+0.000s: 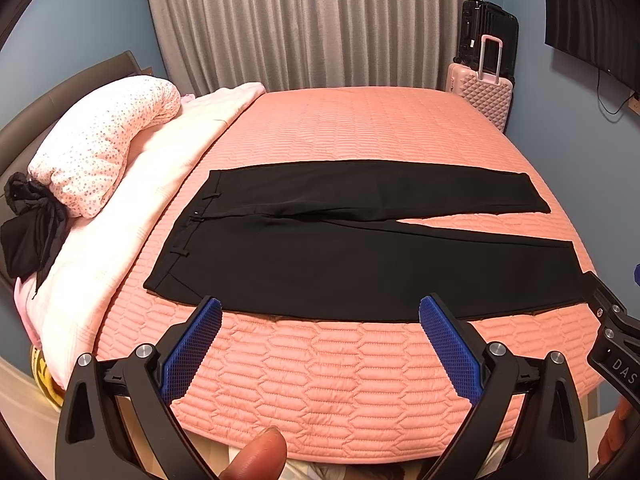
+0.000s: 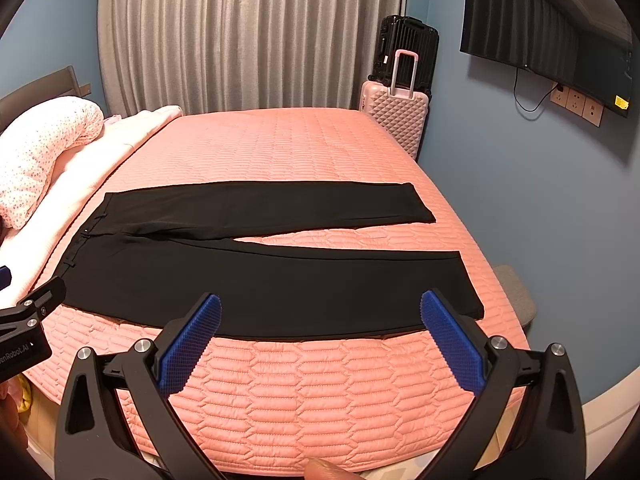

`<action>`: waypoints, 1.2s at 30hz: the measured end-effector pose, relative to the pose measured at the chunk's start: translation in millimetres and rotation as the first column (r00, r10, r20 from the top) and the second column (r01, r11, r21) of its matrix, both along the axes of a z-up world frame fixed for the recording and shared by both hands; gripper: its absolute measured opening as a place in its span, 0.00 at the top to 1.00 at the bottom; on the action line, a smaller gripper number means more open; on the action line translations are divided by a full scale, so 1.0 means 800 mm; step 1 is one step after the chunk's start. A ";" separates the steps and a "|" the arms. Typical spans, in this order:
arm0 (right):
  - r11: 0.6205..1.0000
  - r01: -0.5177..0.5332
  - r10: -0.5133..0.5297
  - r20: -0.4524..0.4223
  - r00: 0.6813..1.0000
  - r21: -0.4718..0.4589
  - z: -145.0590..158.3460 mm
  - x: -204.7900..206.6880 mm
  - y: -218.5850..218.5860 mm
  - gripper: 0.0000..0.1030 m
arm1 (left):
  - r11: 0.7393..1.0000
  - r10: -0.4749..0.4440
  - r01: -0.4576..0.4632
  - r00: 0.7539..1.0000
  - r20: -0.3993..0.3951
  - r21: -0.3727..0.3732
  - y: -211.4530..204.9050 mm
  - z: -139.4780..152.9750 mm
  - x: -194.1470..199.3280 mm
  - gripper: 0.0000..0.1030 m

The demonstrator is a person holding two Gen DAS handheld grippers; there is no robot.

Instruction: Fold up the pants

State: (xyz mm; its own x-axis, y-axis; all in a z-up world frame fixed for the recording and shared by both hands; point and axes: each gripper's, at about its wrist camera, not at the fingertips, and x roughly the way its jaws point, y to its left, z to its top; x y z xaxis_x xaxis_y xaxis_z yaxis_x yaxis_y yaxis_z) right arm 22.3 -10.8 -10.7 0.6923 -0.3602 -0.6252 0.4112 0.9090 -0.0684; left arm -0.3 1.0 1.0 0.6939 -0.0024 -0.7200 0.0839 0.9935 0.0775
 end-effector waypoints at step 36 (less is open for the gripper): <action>1.000 -0.006 0.006 0.002 1.000 0.001 0.004 0.000 -0.001 0.04 | 1.000 -0.002 0.002 1.000 -0.001 0.000 -0.002 0.000 0.001 0.05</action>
